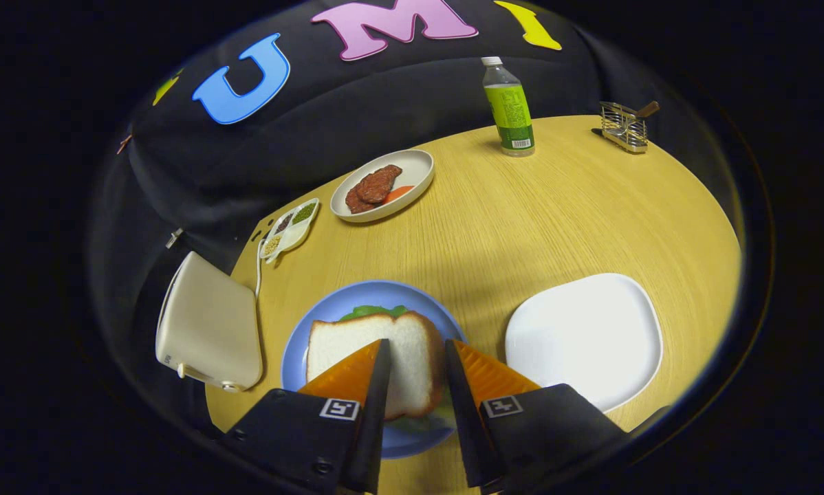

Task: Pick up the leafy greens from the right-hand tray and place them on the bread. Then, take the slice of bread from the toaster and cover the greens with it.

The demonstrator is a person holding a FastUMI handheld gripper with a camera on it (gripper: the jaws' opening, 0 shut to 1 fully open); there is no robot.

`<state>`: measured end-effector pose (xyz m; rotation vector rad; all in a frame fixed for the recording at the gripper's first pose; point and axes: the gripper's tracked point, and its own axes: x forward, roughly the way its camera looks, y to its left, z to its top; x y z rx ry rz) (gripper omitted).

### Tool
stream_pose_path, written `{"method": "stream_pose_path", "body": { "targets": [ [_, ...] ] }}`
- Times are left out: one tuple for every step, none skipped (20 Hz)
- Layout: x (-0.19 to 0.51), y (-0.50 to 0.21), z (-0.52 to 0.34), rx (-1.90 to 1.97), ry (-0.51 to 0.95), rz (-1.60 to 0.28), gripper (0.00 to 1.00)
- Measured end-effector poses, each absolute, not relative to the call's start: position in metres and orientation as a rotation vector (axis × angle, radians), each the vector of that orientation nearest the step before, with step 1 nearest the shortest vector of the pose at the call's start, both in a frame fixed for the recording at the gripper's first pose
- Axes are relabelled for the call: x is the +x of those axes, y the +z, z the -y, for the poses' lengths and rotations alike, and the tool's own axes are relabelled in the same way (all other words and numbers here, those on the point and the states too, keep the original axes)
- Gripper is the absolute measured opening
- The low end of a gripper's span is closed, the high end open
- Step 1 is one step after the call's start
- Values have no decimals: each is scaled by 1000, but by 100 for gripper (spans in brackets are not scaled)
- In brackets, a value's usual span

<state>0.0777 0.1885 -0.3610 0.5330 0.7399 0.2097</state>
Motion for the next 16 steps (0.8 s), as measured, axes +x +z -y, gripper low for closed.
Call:
{"method": "stream_pose_path", "body": {
  "targets": [
    [76, -359, -186, 520, 210, -738, 51],
    [74, -360, -187, 503, 218, -740, 55],
    [71, -359, -188, 486, 230, -740, 57],
    [69, -357, -191, 470, 245, -738, 61],
    [67, -356, -193, 451, 257, -735, 64],
    [64, -353, -195, 430, 272, -732, 72],
    [62, -350, -195, 407, 282, -726, 76],
    [60, -348, -195, 383, 292, -718, 85],
    [59, -344, -195, 365, 302, -709, 89],
    [59, -339, -194, 350, 309, -698, 92],
    [58, -335, -191, 333, 312, -685, 94],
    [57, -329, -188, 313, 312, -673, 99],
    [56, -324, -185, 291, 311, -658, 99],
    [55, -318, -180, 267, 309, -641, 99],
    [55, -311, -176, 246, 308, -623, 99],
    [54, -303, -173, 228, 312, -605, 99]
  ]
}}
